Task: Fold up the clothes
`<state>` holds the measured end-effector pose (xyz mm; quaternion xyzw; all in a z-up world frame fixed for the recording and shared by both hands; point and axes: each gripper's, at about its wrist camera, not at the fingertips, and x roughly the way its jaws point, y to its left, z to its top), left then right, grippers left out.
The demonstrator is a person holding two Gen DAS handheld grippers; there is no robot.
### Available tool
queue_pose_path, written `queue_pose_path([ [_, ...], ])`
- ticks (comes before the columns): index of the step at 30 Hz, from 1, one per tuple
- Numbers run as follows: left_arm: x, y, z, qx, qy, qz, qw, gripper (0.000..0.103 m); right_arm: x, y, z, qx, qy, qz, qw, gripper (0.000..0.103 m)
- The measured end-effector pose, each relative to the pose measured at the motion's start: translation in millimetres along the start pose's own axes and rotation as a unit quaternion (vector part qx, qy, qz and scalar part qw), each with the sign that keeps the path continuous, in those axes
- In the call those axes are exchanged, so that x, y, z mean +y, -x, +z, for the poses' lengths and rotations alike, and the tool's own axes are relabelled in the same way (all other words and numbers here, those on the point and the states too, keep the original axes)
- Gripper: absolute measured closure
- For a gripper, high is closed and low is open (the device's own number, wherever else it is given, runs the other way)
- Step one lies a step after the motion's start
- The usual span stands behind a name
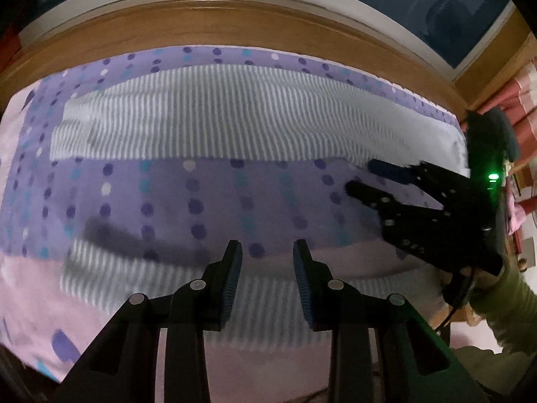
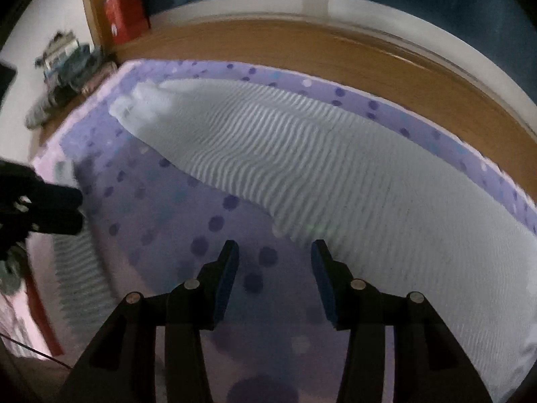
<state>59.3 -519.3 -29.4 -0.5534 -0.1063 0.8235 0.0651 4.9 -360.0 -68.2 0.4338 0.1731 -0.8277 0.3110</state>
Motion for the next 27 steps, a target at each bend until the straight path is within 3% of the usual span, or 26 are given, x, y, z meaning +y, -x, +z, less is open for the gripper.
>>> queue_pose_path([
  [3, 8.2, -4.5, 11.2, 0.007, -0.015, -0.012, 0.9998, 0.072, 3.5, -6.6, 11.4, -0.004, -0.007, -0.016, 1.0, 0.062],
  [5, 16.2, -5.3, 18.1, 0.008, -0.022, -0.018, 0.9996, 0.072, 3.5, -9.2, 16.6, 0.0, -0.026, -0.021, 0.999, 0.083],
  [7, 25.9, -5.0, 25.0, 0.008, -0.029, -0.021, 0.9993, 0.072, 1.4, -9.7, 21.6, 0.008, -0.052, -0.012, 0.999, 0.095],
  [11, 44.8, -5.3, 37.1, 0.008, -0.039, -0.025, 0.9989, 0.072, -10.6, -6.6, 24.2, 0.029, -0.14, 0.111, 0.984, 0.095],
  [13, 52.1, -7.6, 42.9, 0.009, -0.048, -0.015, 0.9987, 0.072, -4.3, -5.4, 22.1, 0.047, -0.14, 0.134, 0.98, 0.095],
  [17, 61.5, -12.8, 55.1, 0.003, -0.069, 0.002, 0.9976, 0.072, 4.9, 9.9, 28.0, 0.015, -0.123, 0.063, 0.99, 0.095],
  [20, 67.3, -21.8, 65.5, 0.0, -0.082, 0.018, 0.9965, 0.072, 0.1, 7.0, 40.0, -0.009, -0.136, -0.005, 0.991, 0.094],
  [24, 80.6, -36.9, 71.7, 0.0, -0.092, 0.059, 0.9941, 0.072, -0.5, -19.3, 43.5, 0.014, -0.161, -0.026, 0.986, 0.094],
  [27, 91.9, -36.9, 66.1, -0.009, -0.085, 0.045, 0.9953, 0.072, 7.6, -16.7, 34.0, 0.007, -0.168, -0.035, 0.985, 0.093],
])
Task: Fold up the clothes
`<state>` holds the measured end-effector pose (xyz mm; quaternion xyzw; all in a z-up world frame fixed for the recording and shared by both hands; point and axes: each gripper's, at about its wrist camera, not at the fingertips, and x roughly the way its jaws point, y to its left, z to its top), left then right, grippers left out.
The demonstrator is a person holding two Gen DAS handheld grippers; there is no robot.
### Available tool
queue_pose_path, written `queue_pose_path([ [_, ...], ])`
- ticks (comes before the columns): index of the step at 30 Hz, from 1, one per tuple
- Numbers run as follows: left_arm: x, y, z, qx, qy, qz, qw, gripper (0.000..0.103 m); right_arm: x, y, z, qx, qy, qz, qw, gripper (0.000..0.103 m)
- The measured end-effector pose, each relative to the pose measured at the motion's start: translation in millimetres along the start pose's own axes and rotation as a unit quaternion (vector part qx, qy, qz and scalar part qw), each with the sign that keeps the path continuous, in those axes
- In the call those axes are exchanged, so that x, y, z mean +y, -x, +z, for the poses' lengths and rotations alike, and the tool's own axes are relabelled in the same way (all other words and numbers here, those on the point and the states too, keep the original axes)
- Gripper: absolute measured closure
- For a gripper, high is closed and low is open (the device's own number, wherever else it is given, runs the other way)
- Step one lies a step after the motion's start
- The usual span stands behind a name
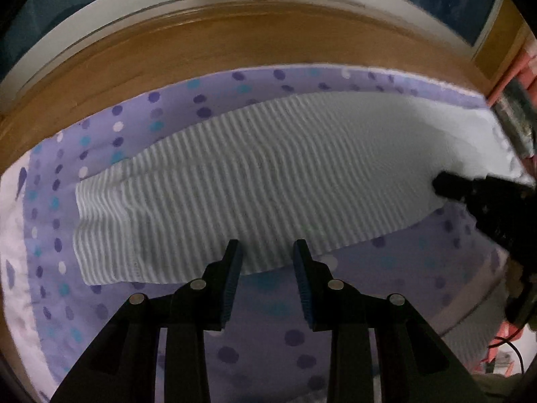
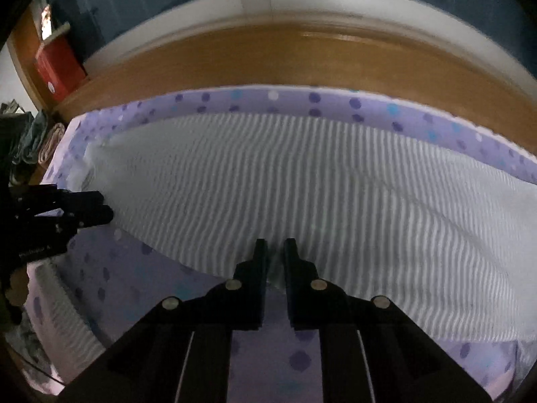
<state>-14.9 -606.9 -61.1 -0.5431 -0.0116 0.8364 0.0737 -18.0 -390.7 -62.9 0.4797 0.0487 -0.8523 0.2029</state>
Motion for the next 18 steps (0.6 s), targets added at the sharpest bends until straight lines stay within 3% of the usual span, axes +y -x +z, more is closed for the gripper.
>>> queue_pose_path([
  [7, 21.2, 10.5, -25.4, 0.001, 0.014, -0.004, 0.9999, 0.072, 8.0, 21.4, -16.2, 0.033, -0.008, 0.031, 0.999, 0.091],
  [9, 30.2, 20.4, -35.6, -0.002, 0.022, -0.004, 0.9998, 0.072, 16.4, 33.3, -22.1, 0.027, -0.007, 0.042, 0.999, 0.086],
  [12, 42.0, 37.7, -51.5, -0.013, 0.033, -0.006, 0.9993, 0.072, 33.8, 50.7, -30.2, 0.017, 0.002, 0.058, 0.998, 0.07],
  [18, 55.4, 72.9, -72.6, -0.037, 0.03, -0.03, 0.9984, 0.072, 70.8, 63.8, -45.7, 0.019, 0.013, 0.075, 0.997, 0.067],
])
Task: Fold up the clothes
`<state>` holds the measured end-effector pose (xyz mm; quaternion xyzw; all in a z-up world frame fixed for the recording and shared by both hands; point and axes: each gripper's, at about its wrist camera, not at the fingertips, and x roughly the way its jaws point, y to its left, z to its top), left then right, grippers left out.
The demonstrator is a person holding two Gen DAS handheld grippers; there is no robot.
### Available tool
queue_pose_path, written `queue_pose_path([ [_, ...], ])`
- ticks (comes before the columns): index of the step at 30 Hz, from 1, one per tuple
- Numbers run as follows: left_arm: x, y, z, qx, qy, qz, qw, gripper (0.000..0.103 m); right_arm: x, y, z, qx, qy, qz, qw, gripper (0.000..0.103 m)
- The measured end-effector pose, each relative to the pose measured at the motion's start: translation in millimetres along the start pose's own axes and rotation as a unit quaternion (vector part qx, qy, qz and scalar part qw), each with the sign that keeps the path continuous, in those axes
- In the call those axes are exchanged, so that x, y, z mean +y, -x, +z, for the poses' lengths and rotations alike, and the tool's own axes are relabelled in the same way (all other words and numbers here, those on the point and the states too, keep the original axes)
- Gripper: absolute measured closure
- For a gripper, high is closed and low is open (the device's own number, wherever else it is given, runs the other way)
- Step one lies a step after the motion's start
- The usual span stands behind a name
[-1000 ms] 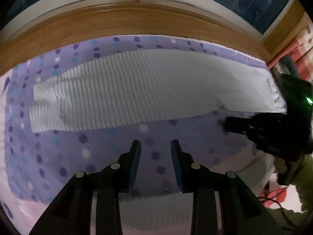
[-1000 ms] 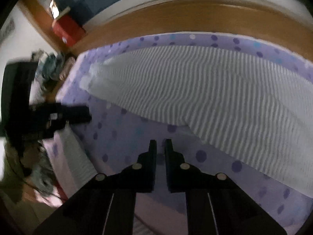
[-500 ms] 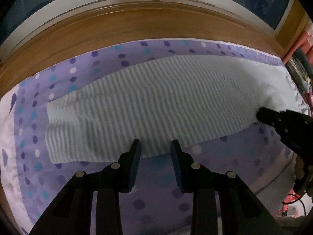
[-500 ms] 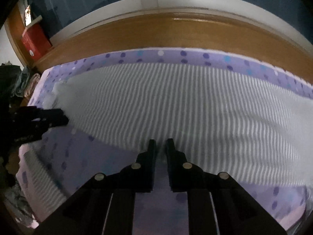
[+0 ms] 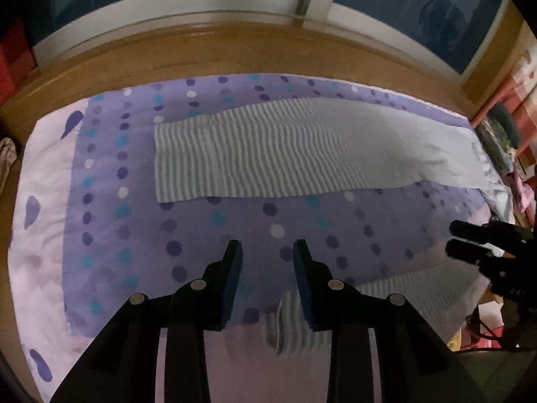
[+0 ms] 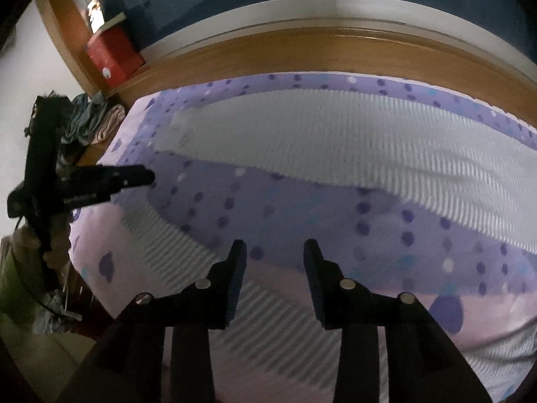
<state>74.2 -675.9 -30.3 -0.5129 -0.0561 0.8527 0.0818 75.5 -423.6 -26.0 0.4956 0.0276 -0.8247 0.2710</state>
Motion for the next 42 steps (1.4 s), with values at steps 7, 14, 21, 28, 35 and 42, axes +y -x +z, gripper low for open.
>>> queue_pose_path([
  [7, 1.3, 11.1, -13.5, 0.003, 0.006, -0.006, 1.0, 0.072, 17.3, -0.4, -18.9, -0.001, -0.013, -0.001, 1.0, 0.067],
  [14, -2.7, 30.1, -38.7, -0.003, 0.035, 0.017, 0.9992, 0.072, 22.2, 14.6, -32.4, -0.019, 0.016, 0.001, 1.0, 0.063],
  [21, -11.4, 41.2, -50.8, -0.005, 0.022, 0.011, 0.9997, 0.072, 29.0, 12.5, -56.6, -0.02, 0.028, 0.02, 0.999, 0.055],
  [28, -18.3, 14.6, -43.1, 0.024, -0.016, -0.017, 0.9994, 0.072, 28.2, 15.3, -57.1, -0.034, 0.036, -0.027, 0.998, 0.055],
  [35, -14.3, -2.8, -36.3, 0.045, -0.051, -0.056, 0.9961, 0.072, 31.2, -7.2, -43.3, -0.014, 0.017, -0.046, 0.999, 0.055],
  [42, -13.6, -17.5, -30.4, 0.051, -0.073, -0.097, 0.9913, 0.07, 46.1, -15.3, -48.7, -0.015, 0.015, -0.077, 0.997, 0.055],
])
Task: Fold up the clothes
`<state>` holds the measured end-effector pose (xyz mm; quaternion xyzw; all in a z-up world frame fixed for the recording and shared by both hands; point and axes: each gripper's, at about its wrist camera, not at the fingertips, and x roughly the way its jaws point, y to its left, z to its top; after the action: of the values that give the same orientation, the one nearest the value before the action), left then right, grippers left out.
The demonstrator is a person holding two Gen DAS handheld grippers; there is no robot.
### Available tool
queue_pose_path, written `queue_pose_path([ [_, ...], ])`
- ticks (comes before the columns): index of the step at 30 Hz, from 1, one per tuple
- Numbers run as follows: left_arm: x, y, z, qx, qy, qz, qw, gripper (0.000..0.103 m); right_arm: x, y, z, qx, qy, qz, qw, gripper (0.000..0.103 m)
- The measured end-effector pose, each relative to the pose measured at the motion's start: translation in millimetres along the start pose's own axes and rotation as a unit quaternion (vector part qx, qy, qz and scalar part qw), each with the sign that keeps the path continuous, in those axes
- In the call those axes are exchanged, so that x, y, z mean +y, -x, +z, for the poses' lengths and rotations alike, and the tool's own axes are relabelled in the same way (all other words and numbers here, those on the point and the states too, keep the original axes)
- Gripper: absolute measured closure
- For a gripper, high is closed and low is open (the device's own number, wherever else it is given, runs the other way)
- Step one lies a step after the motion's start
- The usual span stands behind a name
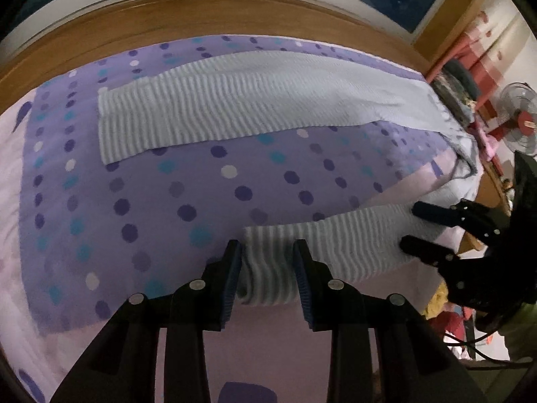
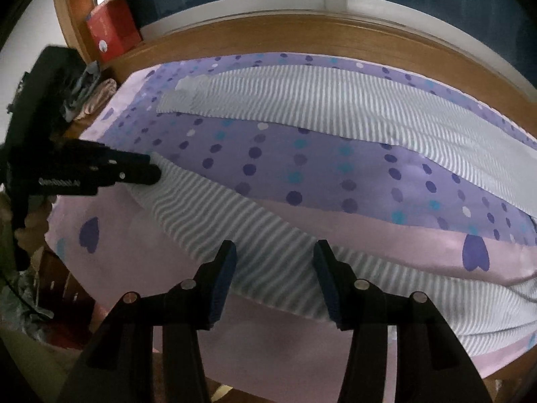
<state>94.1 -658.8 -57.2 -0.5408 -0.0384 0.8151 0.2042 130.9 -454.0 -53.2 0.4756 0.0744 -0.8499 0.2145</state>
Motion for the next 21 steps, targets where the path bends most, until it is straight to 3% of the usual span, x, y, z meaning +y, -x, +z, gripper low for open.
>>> queue_pose_path([
  [9, -7.2, -3.3, -0.4, 0.002, -0.056, -0.01, 0.9984, 0.068, 4.8, -3.7, 1.9, 0.008, 0.003, -0.025, 1.0, 0.053],
  [14, 1.7, -7.1, 5.3, -0.003, -0.048, -0.04, 0.998, 0.065, 5.2, -3.7, -0.2, 0.005, 0.007, -0.028, 1.0, 0.053],
  [18, -6.3, -8.4, 3.6, 0.001, -0.093, -0.048, 0.9945, 0.06, 4.3, -4.3, 1.0, 0.005, 0.006, -0.028, 1.0, 0.052],
  [19, -11.6, -8.2, 2.0, 0.001, -0.108, -0.04, 0.9933, 0.061, 4.4, -4.2, 1.5, 0.006, 0.005, -0.028, 1.0, 0.052],
  [21, -24.3, -5.2, -3.8, -0.005, -0.137, -0.019, 0.9904, 0.076, 5.0, -3.5, 2.3, 0.007, 0.005, -0.028, 1.0, 0.052],
])
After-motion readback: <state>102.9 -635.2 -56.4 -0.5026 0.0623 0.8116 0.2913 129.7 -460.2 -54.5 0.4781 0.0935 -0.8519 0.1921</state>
